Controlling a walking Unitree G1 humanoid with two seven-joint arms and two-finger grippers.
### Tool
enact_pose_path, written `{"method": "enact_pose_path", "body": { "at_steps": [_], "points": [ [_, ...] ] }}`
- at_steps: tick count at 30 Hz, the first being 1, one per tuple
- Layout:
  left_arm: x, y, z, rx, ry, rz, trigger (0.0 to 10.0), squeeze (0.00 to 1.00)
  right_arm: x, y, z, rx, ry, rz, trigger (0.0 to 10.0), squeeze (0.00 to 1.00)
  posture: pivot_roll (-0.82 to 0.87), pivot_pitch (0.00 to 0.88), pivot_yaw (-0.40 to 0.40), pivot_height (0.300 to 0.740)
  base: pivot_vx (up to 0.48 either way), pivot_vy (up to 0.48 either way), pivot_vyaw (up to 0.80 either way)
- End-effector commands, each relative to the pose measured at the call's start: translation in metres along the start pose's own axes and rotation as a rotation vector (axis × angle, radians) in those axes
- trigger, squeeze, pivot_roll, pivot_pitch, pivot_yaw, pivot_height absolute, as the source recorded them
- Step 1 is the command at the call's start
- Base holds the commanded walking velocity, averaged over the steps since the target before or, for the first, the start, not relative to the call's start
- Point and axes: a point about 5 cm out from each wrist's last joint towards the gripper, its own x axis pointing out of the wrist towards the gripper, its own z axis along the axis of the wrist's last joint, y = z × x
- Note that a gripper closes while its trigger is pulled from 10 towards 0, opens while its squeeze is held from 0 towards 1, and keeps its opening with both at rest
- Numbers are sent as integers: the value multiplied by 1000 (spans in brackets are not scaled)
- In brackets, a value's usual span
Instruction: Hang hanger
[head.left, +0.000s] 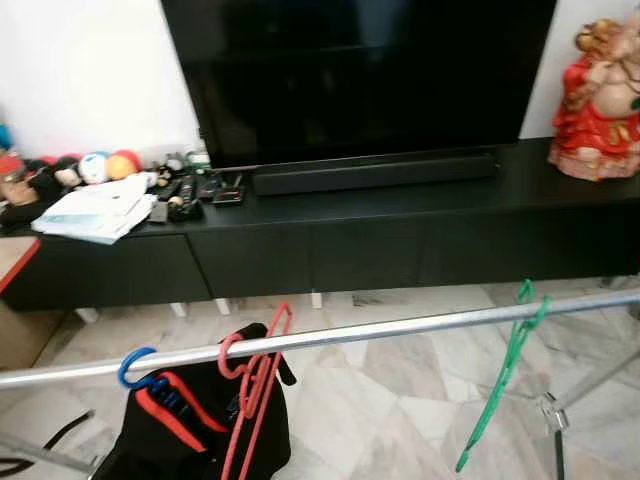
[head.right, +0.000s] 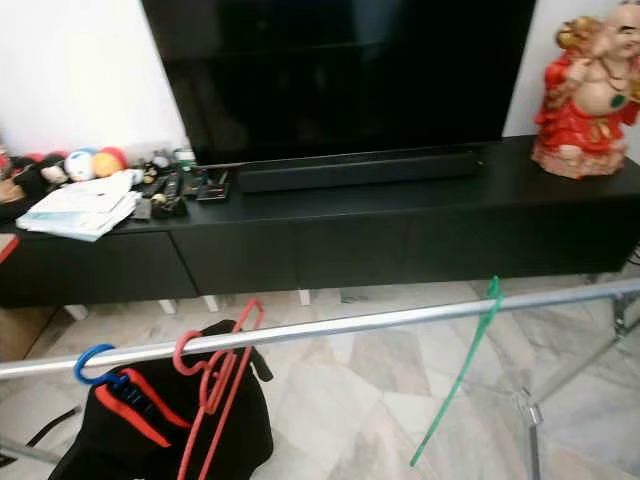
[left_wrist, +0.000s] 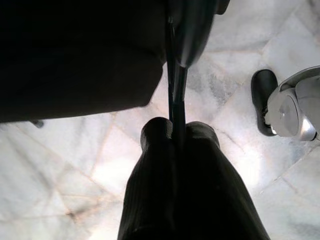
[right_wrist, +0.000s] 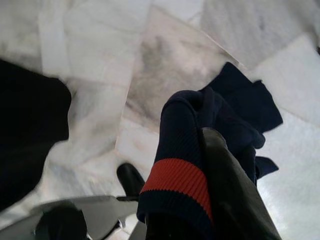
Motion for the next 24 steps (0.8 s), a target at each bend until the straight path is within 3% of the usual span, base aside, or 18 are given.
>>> {"method": "enact_pose_path", "body": {
  "at_steps": [1, 3, 4, 5, 9, 12, 13, 16, 19, 24],
  "points": [
    [0, -3, -1, -14, -12, 18, 10000, 0, 0, 4, -1, -50, 10, 35, 10000, 0, 67, 0, 38, 740, -251, 0, 0],
    [0, -5, -1, -28, -15, 21, 10000, 0, 0, 3, -1, -71, 15, 45, 10000, 0, 80, 0, 19, 740, -251, 0, 0],
    [-3, -5, -19, -51, 2, 21, 10000, 0, 1, 2, 6, -114, 8, 60, 10000, 0, 105, 0, -38, 740, -255, 0, 0],
    [-4, -6, -24, -60, 6, 20, 10000, 0, 2, 1, 11, -134, 4, 65, 10000, 0, 110, 0, -54, 740, -259, 0, 0],
    [-3, -19, -23, -61, 5, -3, 10000, 0, 5, -2, 31, -190, -21, 67, 10000, 0, 124, 0, -77, 740, -263, 0, 0],
    [-2, -26, -20, -79, -4, -13, 10000, 0, 6, -8, 49, -138, -74, 27, 10000, 0, 74, 0, -41, 740, -279, 0, 0],
    [-3, -26, -23, -68, 5, -19, 10000, 0, 6, -10, 54, -121, -93, 10, 10000, 0, 33, 0, 16, 740, -285, 0, 0],
    [-3, -25, -24, -49, 7, -34, 10000, 0, 6, -14, 61, -92, -121, -8, 10000, 0, 13, 0, 40, 740, -285, 0, 0],
    [-2, -16, -13, -31, -23, -30, 10000, 0, 5, -10, 58, -54, -145, 2, 10000, 0, -6, 0, 75, 740, -282, 0, 0],
    [2, -10, 23, -37, -101, -15, 10000, 0, 4, -1, 38, 4, -123, 12, 10000, 0, -29, 0, 105, 740, -283, 0, 0]
  ]
}}
